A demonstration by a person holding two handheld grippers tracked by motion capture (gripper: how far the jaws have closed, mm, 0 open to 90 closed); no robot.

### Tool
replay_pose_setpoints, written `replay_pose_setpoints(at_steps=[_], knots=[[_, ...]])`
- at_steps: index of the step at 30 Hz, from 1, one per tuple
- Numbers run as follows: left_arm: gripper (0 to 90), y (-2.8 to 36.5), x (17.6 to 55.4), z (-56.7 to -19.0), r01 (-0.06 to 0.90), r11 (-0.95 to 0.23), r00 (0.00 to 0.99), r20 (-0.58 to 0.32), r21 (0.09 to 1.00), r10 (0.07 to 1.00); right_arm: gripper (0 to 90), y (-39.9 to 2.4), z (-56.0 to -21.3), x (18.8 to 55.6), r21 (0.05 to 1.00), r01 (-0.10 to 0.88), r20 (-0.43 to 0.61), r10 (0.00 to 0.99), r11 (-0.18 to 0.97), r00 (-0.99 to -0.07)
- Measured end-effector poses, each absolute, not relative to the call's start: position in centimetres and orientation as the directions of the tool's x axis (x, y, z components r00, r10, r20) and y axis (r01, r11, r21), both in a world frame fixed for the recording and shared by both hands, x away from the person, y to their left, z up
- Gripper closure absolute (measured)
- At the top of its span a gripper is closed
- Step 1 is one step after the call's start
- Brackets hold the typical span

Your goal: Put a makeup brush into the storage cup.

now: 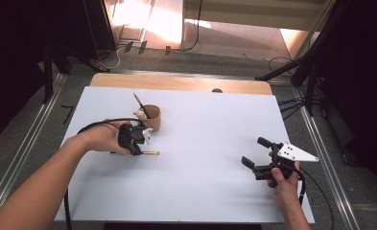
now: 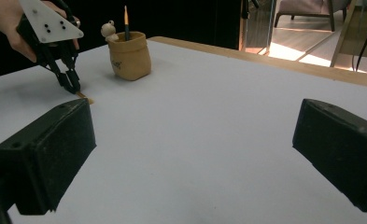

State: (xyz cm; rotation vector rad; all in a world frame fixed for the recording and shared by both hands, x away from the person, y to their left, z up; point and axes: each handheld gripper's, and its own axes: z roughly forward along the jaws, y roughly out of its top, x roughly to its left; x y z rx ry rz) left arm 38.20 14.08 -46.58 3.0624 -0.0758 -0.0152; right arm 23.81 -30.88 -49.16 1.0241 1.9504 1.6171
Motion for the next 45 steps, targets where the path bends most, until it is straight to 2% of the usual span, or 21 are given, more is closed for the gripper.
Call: replay_pose_setpoints(at_steps=[11,14,21,29,45], knots=[[85.1,14.3,38.5,-46.5,-0.006,-0.996,1.000,-0.027,0.093,-0.008,0.0,-31.2,-49.0,23.5,0.964,0.262,0.135,0.754,0.052,-0.643],[85.1,14.5,38.6,-46.4,-0.002,-0.995,1.000,0.000,0.100,-0.002,0.0,-31.3,-48.9,23.4,0.964,0.261,0.140,0.753,0.044,-0.643],[85.4,15.5,38.8,-45.2,0.032,-0.982,0.999,0.001,0.188,0.033,0.0,-32.2,-48.6,23.3,0.966,0.258,0.155,0.763,0.017,-0.628],[85.5,15.6,38.5,-44.9,0.028,-0.984,1.000,0.004,0.175,0.030,0.0,-33.2,-48.8,22.7,0.965,0.263,0.153,0.774,0.018,-0.614],[85.5,16.0,38.1,-43.6,0.058,-0.956,0.998,-0.005,0.287,0.059,0.0,-32.6,-49.3,22.4,0.964,0.262,0.134,0.773,0.042,-0.620]])
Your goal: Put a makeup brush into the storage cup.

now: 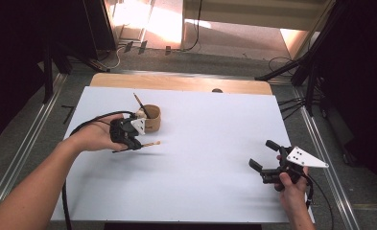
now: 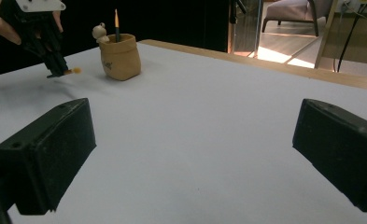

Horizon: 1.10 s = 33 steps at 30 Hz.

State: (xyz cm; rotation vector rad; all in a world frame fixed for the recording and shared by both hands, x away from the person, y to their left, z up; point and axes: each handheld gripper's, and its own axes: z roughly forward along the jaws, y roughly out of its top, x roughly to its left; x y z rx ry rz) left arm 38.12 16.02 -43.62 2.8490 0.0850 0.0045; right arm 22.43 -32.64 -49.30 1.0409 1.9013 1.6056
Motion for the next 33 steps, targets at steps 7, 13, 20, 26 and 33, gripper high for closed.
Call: replay_pose_setpoints(at_steps=[7,13,20,26,33], knots=[[85.5,16.7,38.3,-43.0,0.094,-0.932,0.996,-0.031,0.351,0.089,0.0,-32.7,-49.3,22.4,0.964,0.263,0.135,0.774,0.042,-0.618],[85.5,17.0,38.5,-42.3,0.097,-0.909,0.995,-0.024,0.406,0.095,0.0,-32.9,-49.3,22.4,0.964,0.264,0.138,0.778,0.037,-0.613],[85.5,17.2,38.5,-41.8,0.113,-0.868,0.993,-0.023,0.484,0.117,0.0,-32.9,-49.4,22.4,0.964,0.265,0.139,0.778,0.037,-0.613],[85.4,17.5,38.6,-42.0,0.125,-0.841,0.991,-0.031,0.527,0.128,0.0,-32.9,-49.4,22.4,0.964,0.264,0.138,0.779,0.037,-0.612],[85.4,17.7,38.7,-41.8,0.148,-0.824,0.988,-0.050,0.548,0.145,0.0,-33.0,-49.4,22.3,0.963,0.265,0.134,0.784,0.040,-0.606]])
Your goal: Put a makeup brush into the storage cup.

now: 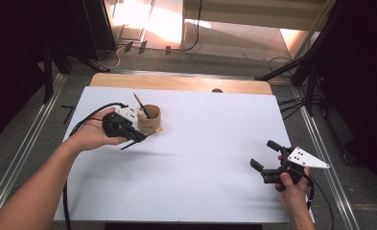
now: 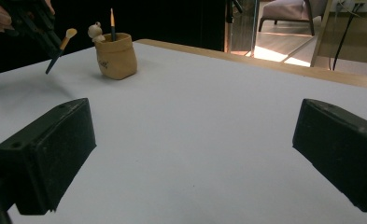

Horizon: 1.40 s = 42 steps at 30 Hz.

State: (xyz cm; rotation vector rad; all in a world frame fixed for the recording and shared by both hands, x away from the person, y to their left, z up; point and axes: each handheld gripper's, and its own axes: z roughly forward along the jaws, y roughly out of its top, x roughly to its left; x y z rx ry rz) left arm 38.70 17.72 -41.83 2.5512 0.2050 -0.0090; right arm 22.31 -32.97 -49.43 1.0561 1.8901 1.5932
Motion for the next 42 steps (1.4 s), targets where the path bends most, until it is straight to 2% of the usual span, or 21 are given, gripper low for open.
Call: replay_pose_setpoints(at_steps=[16,23,42], knots=[[85.4,18.9,39.2,-41.9,0.219,-0.725,0.972,-0.081,0.653,0.221,0.0,-33.0,-49.6,22.3,0.962,0.272,0.141,0.783,0.037,-0.606],[85.4,18.7,38.6,-42.0,0.204,-0.689,0.970,-0.046,0.696,0.240,0.0,-33.1,-49.6,22.3,0.961,0.274,0.142,0.782,0.038,-0.607],[85.4,19.5,38.7,-42.1,0.242,-0.561,0.947,-0.066,0.792,0.315,0.0,-33.2,-49.7,22.3,0.961,0.273,0.137,0.784,0.042,-0.605]])
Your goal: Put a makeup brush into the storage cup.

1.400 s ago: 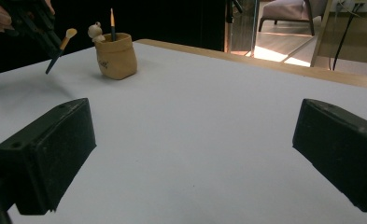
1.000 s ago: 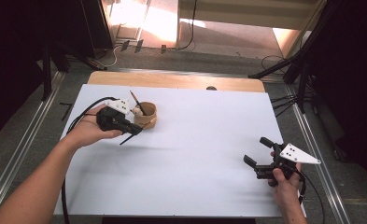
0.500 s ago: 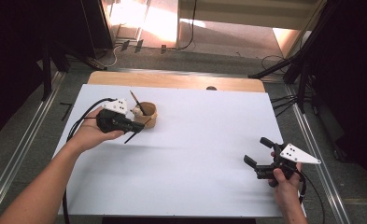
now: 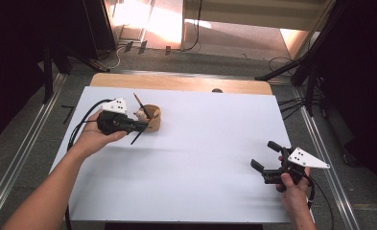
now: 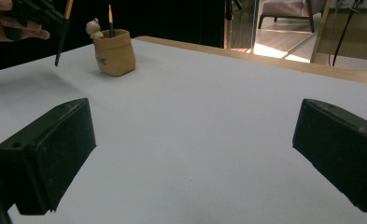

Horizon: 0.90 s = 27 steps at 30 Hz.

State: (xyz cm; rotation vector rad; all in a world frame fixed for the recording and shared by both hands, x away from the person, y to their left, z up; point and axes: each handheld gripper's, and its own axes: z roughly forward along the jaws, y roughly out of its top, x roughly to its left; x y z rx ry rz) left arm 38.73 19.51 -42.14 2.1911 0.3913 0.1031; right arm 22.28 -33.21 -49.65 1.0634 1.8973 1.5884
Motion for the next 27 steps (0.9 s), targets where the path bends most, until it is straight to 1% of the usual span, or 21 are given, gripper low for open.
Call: replay_pose_setpoints(at_steps=[11,27], knots=[[85.4,19.94,38.95,-42.25,0.267,-0.453,0.929,-0.101,0.851,0.357,0.0,-33.18,-49.66,22.27,0.960,0.275,0.139,0.784,0.042,-0.604],[85.4,19.78,39.11,-41.72,0.260,-0.362,0.913,-0.107,0.895,0.393,0.0,-33.30,-49.70,22.23,0.961,0.273,0.137,0.784,0.043,-0.605]])
